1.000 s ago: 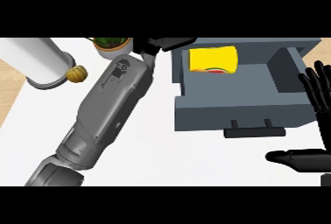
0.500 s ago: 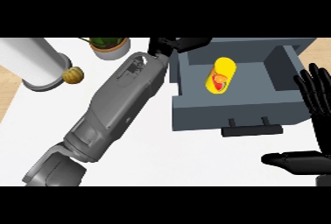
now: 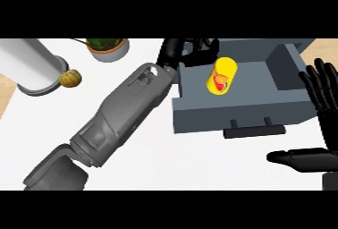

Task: Pick up the cup, place it into the drawer and close the drawer

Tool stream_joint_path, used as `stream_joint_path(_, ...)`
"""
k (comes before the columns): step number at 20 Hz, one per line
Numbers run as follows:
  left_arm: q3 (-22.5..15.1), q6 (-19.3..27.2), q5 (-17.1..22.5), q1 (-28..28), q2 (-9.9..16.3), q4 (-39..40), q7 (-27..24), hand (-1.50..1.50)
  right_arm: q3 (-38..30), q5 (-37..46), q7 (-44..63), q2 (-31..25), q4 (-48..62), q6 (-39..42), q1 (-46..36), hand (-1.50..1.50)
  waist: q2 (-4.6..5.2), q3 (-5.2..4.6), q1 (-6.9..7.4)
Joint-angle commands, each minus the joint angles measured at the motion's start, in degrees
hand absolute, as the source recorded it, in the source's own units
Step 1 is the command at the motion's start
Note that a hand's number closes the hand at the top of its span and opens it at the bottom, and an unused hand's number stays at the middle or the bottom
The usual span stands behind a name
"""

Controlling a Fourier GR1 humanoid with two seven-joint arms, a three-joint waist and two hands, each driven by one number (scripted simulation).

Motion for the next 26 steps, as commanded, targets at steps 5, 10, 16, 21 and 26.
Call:
stream_joint_path(5, -10.31, 2.16, 1.29, 1.71, -0.01, 1.98, 2.38, -1.50, -0.30, -1.66, 0.60, -0.22, -0.75, 0.64, -1.02, -1.50, 0.44, 0.01, -1.56)
stream_joint_path(10, -12.88, 7.00, 2.34, -1.31, -0.01, 0.88, 4.62, -1.50, 1.34, -0.09, -0.83, 0.87, -1.12, 0.90, 1.66, -1.50, 0.15, 0.00, -1.12)
stream_joint_path(16, -10.56, 7.55, 6.40, -1.39, -0.01, -2.97, -0.77, -1.50, 1.05, -10.52, 2.36, 1.47, -3.28, 5.43, 1.14, -1.50, -0.13, -0.03, -0.60)
stream_joint_path(21, -10.58, 9.24, 8.27, 3.23, -0.01, -6.80, -6.95, -1.50, -0.12, -11.65, 2.56, -3.10, -2.34, 9.40, -0.41, 1.50, -0.41, -0.05, 1.64)
stream_joint_path(26, -4.88, 5.42, 8.51, -2.29, 4.37, -7.43, -0.58, -1.50, 1.44, -5.51, 3.52, -7.43, -6.92, 12.23, 2.91, 1.50, -0.98, -0.08, 3.67)
